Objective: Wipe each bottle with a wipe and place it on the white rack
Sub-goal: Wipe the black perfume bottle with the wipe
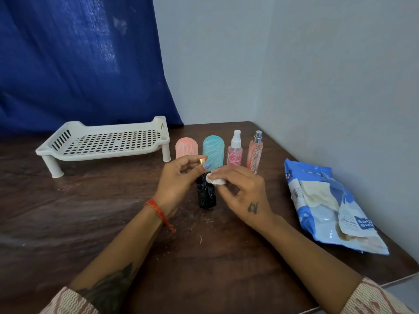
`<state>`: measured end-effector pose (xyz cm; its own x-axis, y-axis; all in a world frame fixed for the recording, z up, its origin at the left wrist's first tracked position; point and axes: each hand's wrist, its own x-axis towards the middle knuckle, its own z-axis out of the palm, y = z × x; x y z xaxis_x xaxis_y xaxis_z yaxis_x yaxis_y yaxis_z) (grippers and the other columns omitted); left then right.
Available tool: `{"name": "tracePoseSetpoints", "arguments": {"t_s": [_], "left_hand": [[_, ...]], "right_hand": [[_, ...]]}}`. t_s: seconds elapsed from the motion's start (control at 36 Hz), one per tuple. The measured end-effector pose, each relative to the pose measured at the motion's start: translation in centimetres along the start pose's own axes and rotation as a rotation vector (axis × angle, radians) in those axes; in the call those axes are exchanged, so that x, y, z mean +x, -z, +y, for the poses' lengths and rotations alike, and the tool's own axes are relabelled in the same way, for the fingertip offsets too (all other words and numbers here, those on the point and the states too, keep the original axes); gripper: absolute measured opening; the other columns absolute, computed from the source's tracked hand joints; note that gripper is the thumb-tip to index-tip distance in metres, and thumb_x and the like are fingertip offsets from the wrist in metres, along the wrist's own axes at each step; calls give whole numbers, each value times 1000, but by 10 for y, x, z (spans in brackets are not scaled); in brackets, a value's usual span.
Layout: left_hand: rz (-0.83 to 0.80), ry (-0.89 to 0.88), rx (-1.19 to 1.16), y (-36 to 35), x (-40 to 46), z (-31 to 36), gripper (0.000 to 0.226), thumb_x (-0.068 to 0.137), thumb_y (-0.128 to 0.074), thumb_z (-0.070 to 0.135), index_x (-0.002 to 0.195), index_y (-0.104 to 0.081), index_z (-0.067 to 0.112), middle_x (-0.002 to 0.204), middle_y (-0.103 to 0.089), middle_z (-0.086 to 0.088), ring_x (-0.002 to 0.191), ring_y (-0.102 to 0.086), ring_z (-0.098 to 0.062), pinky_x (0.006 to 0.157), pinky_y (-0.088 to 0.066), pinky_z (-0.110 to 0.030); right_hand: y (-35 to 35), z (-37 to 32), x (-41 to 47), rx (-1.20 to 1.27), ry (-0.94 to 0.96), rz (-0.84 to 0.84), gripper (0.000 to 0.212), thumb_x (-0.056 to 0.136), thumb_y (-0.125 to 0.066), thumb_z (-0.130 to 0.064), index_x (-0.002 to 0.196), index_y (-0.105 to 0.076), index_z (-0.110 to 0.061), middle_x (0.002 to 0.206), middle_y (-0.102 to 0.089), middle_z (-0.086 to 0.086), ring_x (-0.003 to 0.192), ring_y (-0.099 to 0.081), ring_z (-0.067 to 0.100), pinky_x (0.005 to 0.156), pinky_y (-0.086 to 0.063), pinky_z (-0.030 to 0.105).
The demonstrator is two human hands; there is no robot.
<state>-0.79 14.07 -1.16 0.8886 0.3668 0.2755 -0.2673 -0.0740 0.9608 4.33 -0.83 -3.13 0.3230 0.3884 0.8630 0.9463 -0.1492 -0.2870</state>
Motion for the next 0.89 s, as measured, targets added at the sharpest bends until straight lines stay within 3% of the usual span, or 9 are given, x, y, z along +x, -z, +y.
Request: {"name": "tracePoseSetpoints", "arguments": {"t_s": [0.28,0.39,0.53,0.67,0.75,0.89], "left_hand": [[-59,3,-37,-2,-4,0,18,83,-66,11,101,-68,14,96,-72,-3,88,-68,-7,76,-54,-16],[-83,1,-42,-2,-4,0,21,84,-64,12,105,-67,11,99,-73,-4,92,-69,-9,76,-53,-16],[-82,18,-47,-1,-4,0,21,85,-64,13,105,-68,12,95,-74,-4,91,-70,-11,75,-54,-16],[-80,17,-50,0,-3,0,16,84,-65,13,100,-68,16,95,-73,-2,91,-69,-10,78,-54,-18],[-78,10,-65,0,-3,0,14,85,-63,10,98,-68,15,86,-74,0,83,-69,-7,72,-54,-16],[-77,0,-61,0,-3,0,14,85,-64,10,97,-68,15,86,-73,-3,81,-70,-9,71,-53,-15]], "right_hand": [[-2,-5,1,-78,-6,27,19,84,-64,-16,98,-70,-5,95,-71,5,88,-63,10,78,-49,14],[1,-3,-1,-109,6,31,15,81,-68,-14,94,-70,-6,86,-70,4,76,-64,12,66,-52,22],[1,2,-2,-103,-20,36,11,79,-68,-9,88,-71,-5,83,-70,4,76,-63,11,67,-51,20],[-2,-3,0,-54,1,44,16,80,-68,-11,93,-71,-1,93,-69,10,89,-63,11,78,-51,15],[-3,-6,-2,-28,52,8,15,78,-70,-7,92,-72,-2,93,-69,10,92,-60,8,82,-48,13],[-2,-3,-4,-13,16,25,18,73,-73,3,90,-72,-3,90,-70,7,86,-64,9,76,-52,18]]}}
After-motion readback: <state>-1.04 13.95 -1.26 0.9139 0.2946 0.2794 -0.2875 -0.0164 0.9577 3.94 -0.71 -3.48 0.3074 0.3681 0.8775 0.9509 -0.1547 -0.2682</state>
